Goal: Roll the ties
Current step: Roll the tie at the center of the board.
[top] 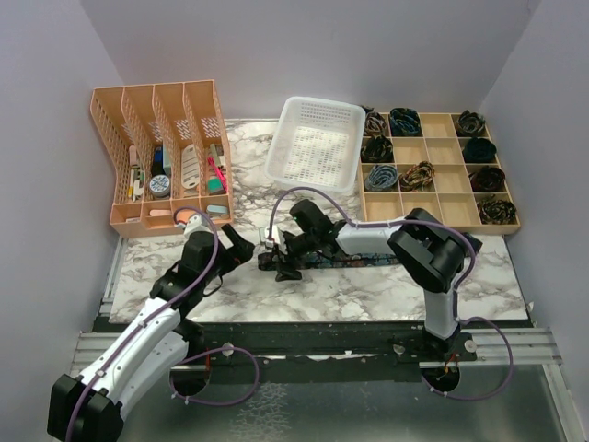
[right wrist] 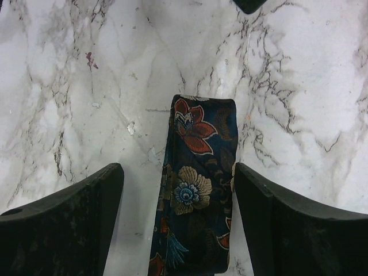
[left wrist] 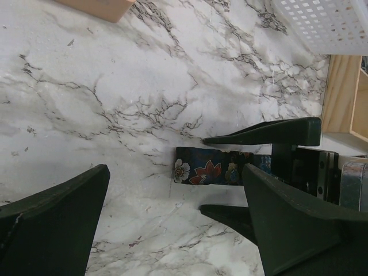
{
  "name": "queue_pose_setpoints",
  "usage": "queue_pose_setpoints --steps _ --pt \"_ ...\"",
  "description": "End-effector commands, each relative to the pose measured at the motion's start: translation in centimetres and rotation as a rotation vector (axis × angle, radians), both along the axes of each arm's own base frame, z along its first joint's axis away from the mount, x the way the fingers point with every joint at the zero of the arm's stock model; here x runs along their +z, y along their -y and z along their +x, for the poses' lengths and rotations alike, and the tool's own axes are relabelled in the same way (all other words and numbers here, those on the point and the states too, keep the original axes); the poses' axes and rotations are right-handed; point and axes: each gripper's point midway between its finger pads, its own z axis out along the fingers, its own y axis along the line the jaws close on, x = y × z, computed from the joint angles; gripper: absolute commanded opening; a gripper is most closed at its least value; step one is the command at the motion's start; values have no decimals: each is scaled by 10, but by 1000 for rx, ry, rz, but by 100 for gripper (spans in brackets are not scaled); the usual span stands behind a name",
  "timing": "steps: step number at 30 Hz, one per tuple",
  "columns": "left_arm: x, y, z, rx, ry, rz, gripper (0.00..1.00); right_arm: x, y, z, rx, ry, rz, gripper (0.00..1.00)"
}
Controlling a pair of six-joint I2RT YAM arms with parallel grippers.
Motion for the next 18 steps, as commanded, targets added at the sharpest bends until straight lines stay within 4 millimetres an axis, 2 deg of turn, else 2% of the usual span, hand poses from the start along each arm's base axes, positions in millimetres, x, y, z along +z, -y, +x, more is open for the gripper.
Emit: queue_pose_setpoints --steps 1,7,12,18 --pt "-5 -8 -2 19 -9 33 99 -39 16 -10 2 -69 -109 79" --pt "-5 -9 -4 23 -2 27 99 -60 17 -13 2 -143 -185 56" --pt "-3 -12 -3 32 3 41 99 -68 19 -14 26 -148 -208 45" --pt "-3 -15 -2 48 3 48 99 -64 7 -18 23 -151 -170 40"
